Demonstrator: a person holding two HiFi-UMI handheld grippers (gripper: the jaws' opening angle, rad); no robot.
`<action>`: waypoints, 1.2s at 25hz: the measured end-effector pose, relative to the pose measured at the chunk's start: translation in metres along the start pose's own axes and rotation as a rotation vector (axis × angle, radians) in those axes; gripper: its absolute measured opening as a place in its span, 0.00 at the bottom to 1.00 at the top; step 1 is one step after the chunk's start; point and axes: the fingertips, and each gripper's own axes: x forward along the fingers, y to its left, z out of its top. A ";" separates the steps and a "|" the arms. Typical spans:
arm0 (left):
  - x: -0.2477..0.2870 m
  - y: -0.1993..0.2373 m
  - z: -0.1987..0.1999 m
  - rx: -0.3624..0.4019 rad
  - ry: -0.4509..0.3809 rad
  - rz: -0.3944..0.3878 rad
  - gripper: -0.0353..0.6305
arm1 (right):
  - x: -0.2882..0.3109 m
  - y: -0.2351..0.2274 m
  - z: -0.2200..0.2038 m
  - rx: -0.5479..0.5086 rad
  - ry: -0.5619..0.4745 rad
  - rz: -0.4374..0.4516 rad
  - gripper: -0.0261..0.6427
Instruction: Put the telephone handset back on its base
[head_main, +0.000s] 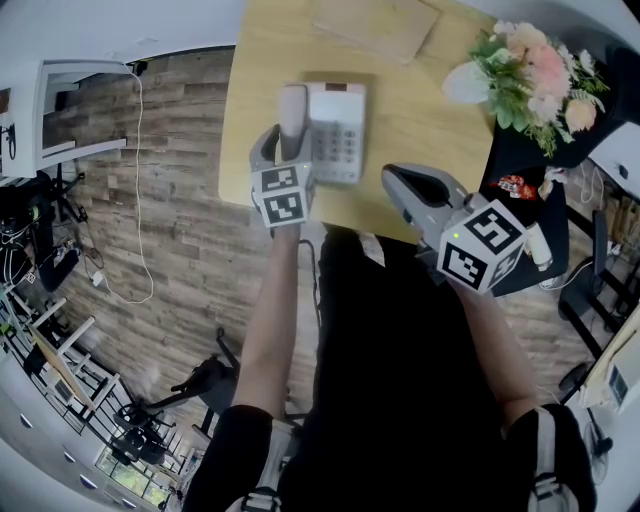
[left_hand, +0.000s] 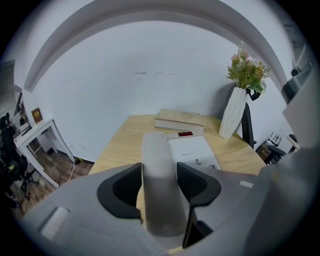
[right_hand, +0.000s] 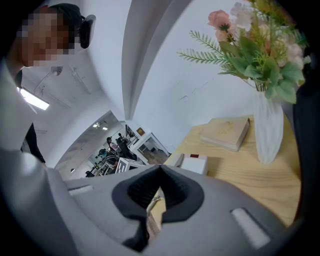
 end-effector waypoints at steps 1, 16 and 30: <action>0.000 0.000 0.001 0.001 0.000 -0.001 0.40 | 0.000 0.000 0.000 -0.002 -0.001 0.001 0.04; -0.014 0.008 0.015 0.003 -0.015 0.002 0.41 | 0.004 0.003 0.010 -0.009 -0.016 0.023 0.04; -0.062 0.007 0.039 0.089 -0.027 -0.010 0.39 | 0.010 0.012 0.030 -0.005 -0.053 0.065 0.04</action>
